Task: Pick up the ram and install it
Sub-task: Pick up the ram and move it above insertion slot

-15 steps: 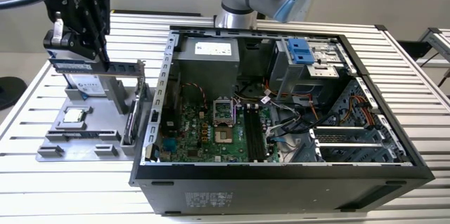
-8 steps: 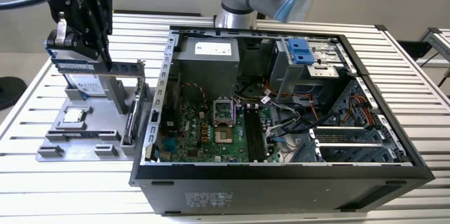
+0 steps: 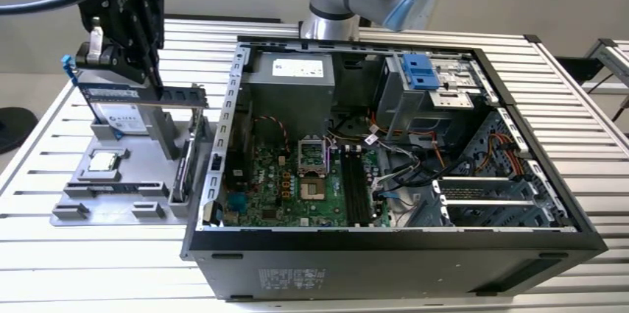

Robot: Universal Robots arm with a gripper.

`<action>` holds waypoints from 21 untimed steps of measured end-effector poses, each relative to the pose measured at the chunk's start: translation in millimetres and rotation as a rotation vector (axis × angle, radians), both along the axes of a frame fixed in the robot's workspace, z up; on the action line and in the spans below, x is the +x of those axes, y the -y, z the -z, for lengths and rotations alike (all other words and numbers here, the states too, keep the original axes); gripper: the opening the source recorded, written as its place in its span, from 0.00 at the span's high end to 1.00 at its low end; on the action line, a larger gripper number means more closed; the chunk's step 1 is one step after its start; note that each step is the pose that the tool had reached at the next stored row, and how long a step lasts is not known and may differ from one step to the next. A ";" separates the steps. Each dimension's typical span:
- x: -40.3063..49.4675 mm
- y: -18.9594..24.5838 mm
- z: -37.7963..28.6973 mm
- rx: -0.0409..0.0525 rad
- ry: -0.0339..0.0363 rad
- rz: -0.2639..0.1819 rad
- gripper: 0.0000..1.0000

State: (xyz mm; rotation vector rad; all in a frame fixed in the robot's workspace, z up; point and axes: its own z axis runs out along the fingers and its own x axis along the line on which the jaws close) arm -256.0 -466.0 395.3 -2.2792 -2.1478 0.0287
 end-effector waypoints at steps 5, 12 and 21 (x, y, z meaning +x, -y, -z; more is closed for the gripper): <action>4.7 0.0 0.0 -0.0001 0.0000 0.000 1.00; 10.5 0.0 0.0 -0.0001 -0.0001 0.000 1.00; 16.8 0.0 0.0 -0.0001 -0.0001 0.000 1.00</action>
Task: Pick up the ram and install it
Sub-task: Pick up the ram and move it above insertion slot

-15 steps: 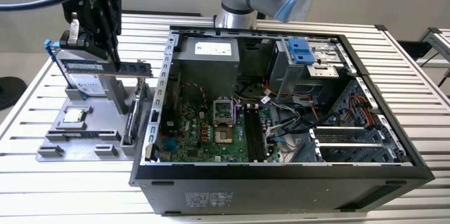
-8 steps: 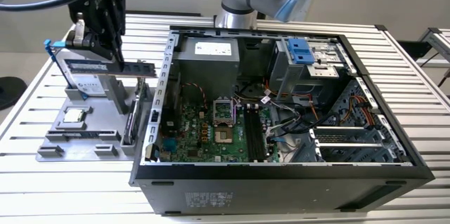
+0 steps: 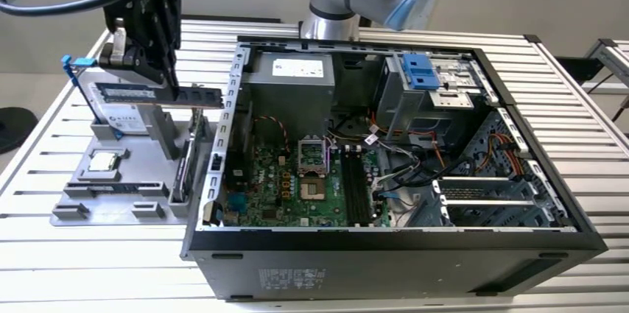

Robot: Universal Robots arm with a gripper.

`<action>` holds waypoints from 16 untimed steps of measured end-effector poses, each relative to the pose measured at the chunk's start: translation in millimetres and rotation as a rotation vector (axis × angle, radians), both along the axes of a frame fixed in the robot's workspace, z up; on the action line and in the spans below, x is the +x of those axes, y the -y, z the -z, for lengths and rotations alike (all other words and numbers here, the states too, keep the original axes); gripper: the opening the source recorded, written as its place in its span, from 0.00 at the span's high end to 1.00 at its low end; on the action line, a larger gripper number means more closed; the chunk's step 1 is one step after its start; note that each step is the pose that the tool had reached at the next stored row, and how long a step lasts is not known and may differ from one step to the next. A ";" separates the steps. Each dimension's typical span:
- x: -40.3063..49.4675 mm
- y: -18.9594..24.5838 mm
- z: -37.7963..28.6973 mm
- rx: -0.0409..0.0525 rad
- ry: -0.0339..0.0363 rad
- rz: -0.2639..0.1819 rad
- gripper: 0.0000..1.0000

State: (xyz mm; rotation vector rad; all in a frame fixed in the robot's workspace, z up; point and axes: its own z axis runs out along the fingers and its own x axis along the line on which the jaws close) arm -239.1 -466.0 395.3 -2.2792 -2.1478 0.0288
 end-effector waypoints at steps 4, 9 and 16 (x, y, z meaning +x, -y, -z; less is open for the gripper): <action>2.5 0.0 0.0 -0.0001 -0.0001 0.000 1.00; 5.5 0.0 0.0 0.0000 0.0000 0.000 1.00; 9.8 0.0 0.0 0.0000 0.0000 0.000 1.00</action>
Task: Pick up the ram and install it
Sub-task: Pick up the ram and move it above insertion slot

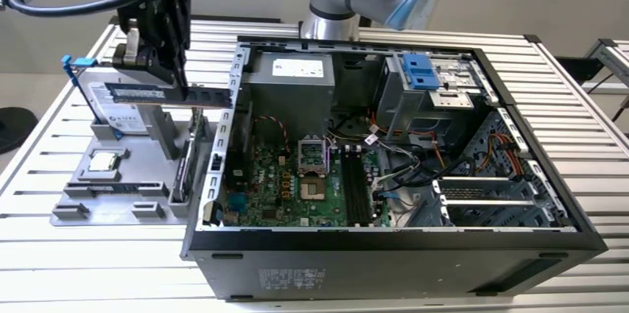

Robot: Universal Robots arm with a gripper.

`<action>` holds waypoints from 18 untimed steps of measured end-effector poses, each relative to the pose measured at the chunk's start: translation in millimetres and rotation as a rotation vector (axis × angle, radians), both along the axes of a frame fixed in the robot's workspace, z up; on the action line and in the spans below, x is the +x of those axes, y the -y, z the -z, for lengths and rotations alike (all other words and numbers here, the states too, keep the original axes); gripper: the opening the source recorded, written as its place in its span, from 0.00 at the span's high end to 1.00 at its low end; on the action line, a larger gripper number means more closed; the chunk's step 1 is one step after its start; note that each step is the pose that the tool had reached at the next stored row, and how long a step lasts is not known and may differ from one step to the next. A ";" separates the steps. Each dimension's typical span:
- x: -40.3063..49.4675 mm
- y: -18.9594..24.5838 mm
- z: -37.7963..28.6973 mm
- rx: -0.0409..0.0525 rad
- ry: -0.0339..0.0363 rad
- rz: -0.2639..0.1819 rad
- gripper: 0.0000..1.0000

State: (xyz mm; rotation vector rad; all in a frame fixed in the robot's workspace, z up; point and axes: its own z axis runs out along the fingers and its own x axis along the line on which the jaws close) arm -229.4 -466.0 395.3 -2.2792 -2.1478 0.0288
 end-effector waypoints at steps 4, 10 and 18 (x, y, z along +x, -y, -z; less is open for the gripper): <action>2.3 0.0 0.0 0.0000 0.0000 0.000 1.00; 5.7 0.0 0.0 0.0000 -0.0001 0.000 1.00; 9.8 0.0 0.0 0.0000 0.0000 0.000 1.00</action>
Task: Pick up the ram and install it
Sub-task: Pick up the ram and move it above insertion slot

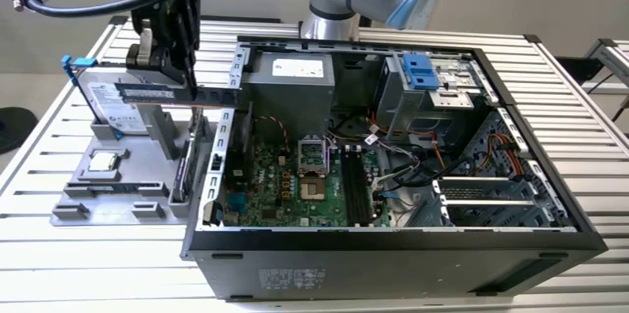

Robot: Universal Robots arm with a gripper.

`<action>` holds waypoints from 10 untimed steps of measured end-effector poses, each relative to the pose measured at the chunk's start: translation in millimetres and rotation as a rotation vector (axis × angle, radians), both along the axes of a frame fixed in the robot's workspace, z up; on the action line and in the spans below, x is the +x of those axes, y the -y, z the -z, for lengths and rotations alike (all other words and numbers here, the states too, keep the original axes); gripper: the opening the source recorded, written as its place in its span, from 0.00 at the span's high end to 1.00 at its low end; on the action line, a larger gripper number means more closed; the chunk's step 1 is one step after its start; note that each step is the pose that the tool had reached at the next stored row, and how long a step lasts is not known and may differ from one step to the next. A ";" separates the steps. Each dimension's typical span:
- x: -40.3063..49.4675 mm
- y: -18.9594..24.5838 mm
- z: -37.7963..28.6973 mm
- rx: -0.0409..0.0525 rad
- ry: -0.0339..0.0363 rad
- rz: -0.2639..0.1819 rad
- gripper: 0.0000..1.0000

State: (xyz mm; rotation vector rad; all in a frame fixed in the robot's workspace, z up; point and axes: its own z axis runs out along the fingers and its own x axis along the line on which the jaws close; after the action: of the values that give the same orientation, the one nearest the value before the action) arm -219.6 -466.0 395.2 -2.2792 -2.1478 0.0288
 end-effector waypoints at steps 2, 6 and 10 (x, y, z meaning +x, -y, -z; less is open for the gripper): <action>1.0 0.0 0.0 0.0000 0.0000 0.000 1.00; 3.2 0.0 0.0 0.0001 0.0000 0.000 1.00; 5.7 0.0 0.0 0.0001 0.0001 0.000 1.00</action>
State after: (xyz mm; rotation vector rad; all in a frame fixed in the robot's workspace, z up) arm -213.9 -466.0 395.2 -2.2793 -2.1478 0.0287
